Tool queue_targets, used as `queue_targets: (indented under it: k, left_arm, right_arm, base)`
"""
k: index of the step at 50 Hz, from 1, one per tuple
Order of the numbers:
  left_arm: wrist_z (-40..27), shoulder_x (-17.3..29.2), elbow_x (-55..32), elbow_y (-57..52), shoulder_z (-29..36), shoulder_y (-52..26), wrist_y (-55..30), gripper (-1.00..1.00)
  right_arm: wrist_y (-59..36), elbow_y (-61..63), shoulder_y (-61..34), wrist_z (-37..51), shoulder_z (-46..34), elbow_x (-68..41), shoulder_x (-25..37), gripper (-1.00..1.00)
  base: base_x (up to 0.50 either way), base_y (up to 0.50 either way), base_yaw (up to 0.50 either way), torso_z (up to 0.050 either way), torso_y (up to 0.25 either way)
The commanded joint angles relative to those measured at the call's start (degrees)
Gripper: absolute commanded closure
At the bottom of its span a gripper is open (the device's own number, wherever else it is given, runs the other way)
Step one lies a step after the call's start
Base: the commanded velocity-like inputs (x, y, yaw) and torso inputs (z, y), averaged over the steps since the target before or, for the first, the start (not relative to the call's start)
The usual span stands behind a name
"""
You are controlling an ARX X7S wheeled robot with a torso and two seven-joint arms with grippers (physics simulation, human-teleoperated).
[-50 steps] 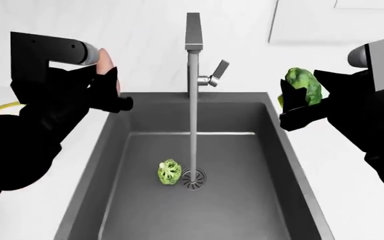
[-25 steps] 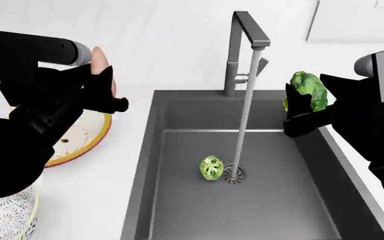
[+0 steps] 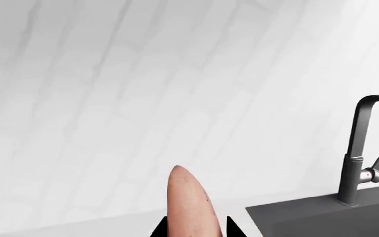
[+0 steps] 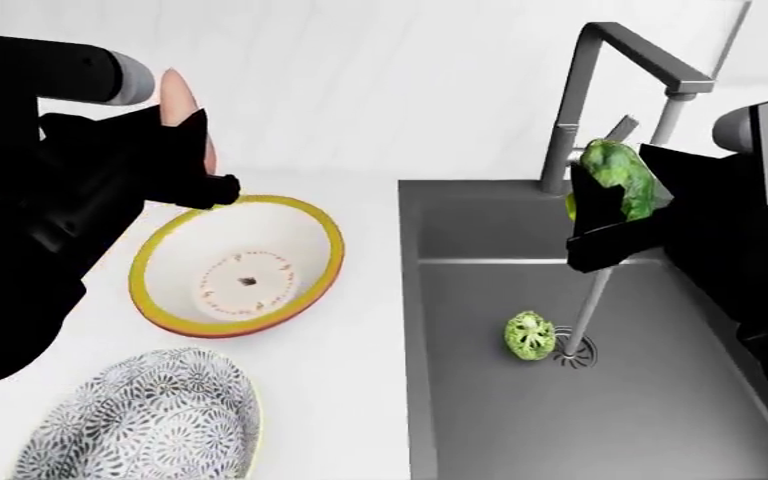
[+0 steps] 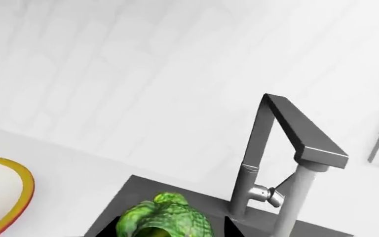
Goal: Pick the sweet potatos and broccolis from the sink and place them in one bowl. Place the broccoli in the other bowl. Then turn off the sink faucet.
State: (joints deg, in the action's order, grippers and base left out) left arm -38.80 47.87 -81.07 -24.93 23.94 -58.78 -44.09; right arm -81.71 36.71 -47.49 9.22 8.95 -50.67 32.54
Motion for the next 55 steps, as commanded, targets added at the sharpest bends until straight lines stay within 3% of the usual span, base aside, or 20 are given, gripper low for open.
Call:
queue_targets:
  k: [1, 16, 32, 42, 55]
  left_arm:
    - [0.75, 0.46, -0.99, 0.01, -0.11, -1.11, 0.34, 1.00]
    - [0.89, 0.76, -0.86, -0.46, -0.20, 0.45, 1.07, 1.00]
    - [1.50, -0.66, -1.25, 0.81, 0.45, 1.27, 1.48, 1.00]
    - [8.10, -9.88, -1.35, 10.50, 6.28, -6.71, -2.58, 1.00]
    - [13.09, -19.03, -3.00, 21.06, 11.64, -10.71, -6.43, 1.00]
  right_arm:
    - [0.62, -0.23, -0.15, -0.35, 0.45, 0.44, -0.15, 1.00]
    - [0.01, 0.01, -0.74, 0.73, 0.88, -1.03, 0.21, 1.00]
    - [-0.33, -2.74, -2.26, 1.22, -0.80, -2.14, -1.02, 1.00]
    - [0.34, -2.93, -2.18, 1.62, -0.88, -2.47, -0.79, 1.00]
    - [-0.06, -3.60, -2.66, 2.50, -2.23, -3.13, -1.06, 1.00]
  base:
    - [0.00, 0.45, 0.00, 0.000, 0.000]
    - [0.00, 0.46, 0.00, 0.000, 0.001]
    - [0.00, 0.22, 0.00, 0.000, 0.000]
    - [0.00, 0.00, 0.00, 0.000, 0.000]
    - [0.00, 0.00, 0.00, 0.000, 0.000]
